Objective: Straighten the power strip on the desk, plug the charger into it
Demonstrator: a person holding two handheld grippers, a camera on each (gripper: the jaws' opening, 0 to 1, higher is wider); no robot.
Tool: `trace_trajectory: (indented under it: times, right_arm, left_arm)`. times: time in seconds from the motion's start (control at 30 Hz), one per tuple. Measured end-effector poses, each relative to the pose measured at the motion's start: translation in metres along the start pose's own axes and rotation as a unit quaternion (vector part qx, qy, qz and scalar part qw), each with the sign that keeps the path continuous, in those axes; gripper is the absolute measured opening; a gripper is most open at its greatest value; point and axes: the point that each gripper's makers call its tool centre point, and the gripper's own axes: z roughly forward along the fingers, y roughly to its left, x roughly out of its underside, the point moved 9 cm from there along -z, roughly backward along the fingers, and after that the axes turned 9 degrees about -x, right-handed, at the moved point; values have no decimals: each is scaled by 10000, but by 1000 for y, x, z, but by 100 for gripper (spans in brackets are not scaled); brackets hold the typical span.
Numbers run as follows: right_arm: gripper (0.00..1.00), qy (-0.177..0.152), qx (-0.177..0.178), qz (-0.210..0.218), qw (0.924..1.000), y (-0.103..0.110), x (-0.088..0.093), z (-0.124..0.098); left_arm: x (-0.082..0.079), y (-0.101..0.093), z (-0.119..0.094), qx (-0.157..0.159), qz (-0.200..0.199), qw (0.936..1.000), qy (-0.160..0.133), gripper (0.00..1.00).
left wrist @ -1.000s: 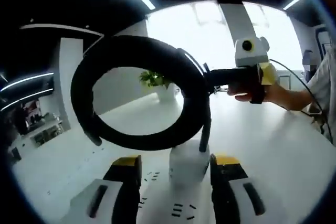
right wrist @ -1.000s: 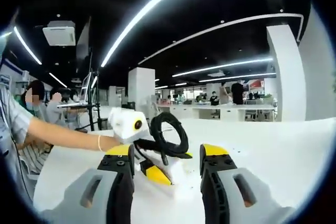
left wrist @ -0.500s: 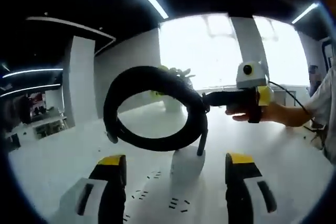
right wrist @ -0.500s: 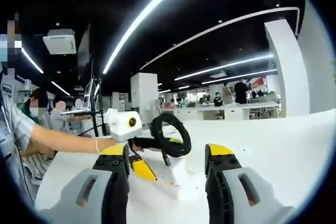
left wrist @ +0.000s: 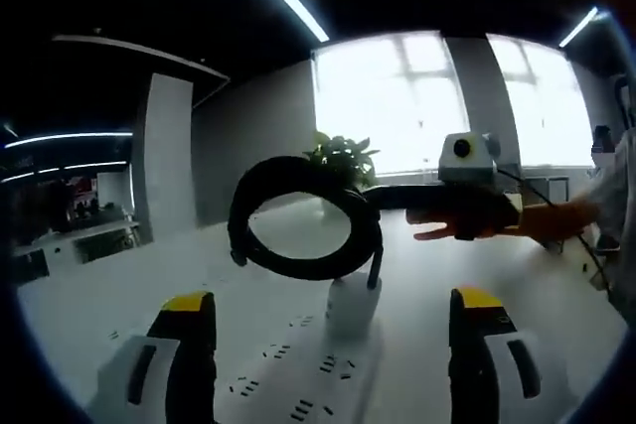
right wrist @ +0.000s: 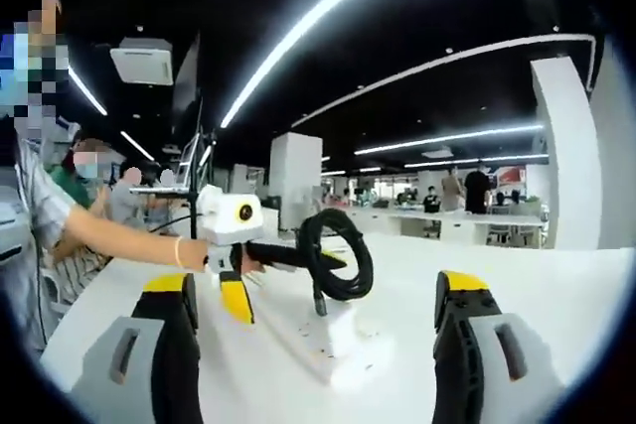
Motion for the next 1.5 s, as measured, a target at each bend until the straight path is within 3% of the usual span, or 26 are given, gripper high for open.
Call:
trace_trajectory:
  times: [0.33,0.53,0.6,0.73,1.03,1.13,1.23,1.33,1.5]
  right_arm:
    - [99,384,-261,-229,9987,-9,10,18]
    - [90,611,-412,-211,9971,-17,11,26]
    - [86,827,-533,-304,9947,-18,12,28]
    - [81,1469,-846,-659,9833,-14,15,35]
    - [77,1916,-1167,-965,9697,-6,11,50]
    - [71,2292,-1310,-1160,9575,-5,13,54]
    - [67,2525,-1337,-1305,9494,-6,13,59]
    - [61,2618,-1328,-1313,9469,-10,10,62]
    - [57,3020,-1332,-1541,9313,-15,9,65]
  left_arm:
    - [0,4,-27,-135,-9,9999,-61,99]
    - [3,9,-41,-258,-44,9997,-25,99]
    - [4,11,-45,-308,-79,9995,-24,99]
    - [4,16,-51,-396,-173,9990,-74,99]
    - [6,20,-56,-470,-201,9987,-35,98]
    - [7,21,-57,-491,-223,9985,-45,98]
    - [9,22,-57,-508,-272,9983,-49,98]
    - [11,23,-58,-540,-277,9982,-29,98]
    - [12,29,-60,-602,-354,9975,-53,97]
